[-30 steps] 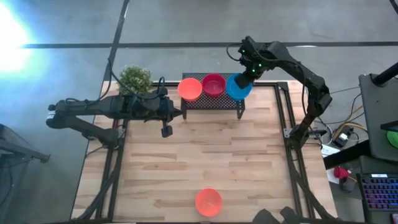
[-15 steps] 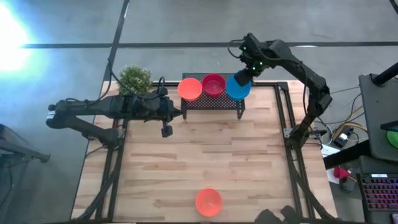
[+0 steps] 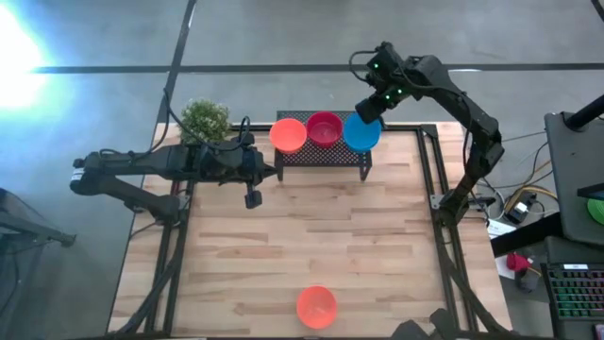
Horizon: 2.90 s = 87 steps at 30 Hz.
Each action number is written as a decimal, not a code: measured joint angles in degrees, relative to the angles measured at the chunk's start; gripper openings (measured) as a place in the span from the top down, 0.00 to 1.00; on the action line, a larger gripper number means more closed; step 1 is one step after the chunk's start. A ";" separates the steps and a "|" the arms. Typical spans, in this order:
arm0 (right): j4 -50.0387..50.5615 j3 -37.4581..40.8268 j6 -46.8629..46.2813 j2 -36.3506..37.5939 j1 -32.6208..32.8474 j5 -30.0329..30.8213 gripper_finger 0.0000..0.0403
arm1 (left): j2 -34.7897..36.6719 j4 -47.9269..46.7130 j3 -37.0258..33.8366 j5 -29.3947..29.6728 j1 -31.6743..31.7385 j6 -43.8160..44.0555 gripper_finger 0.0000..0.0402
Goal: Pick & Place Mini bowls
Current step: Stack the blue bowl on top of the blue bowl on the shelf, then stack the orange bowl on top of the orange bowl on the shelf
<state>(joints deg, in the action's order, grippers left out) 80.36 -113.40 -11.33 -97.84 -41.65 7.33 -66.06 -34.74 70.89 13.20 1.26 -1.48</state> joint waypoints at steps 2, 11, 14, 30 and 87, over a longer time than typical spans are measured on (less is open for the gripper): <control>-0.22 1.53 0.16 -0.02 0.00 0.60 0.94 | 0.00 0.00 0.00 0.00 -0.01 0.00 1.00; -2.21 4.92 1.01 -0.02 0.00 0.38 0.98 | -0.02 0.00 0.00 0.01 0.00 0.00 1.00; -3.21 6.25 1.01 -0.04 -0.04 0.38 0.98 | 0.00 0.00 0.00 0.01 0.00 0.00 1.00; -4.64 5.83 0.93 0.86 0.67 0.18 0.98 | -0.02 0.00 0.00 0.01 0.04 0.00 1.00; -57.34 61.59 -23.52 27.69 67.00 -20.11 0.98 | -10.50 -3.45 -0.96 -7.77 -18.57 19.76 1.00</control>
<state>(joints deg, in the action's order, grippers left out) 23.02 -51.82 -34.86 -70.15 25.35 -12.78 -76.56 -38.20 69.93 5.43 -17.32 18.29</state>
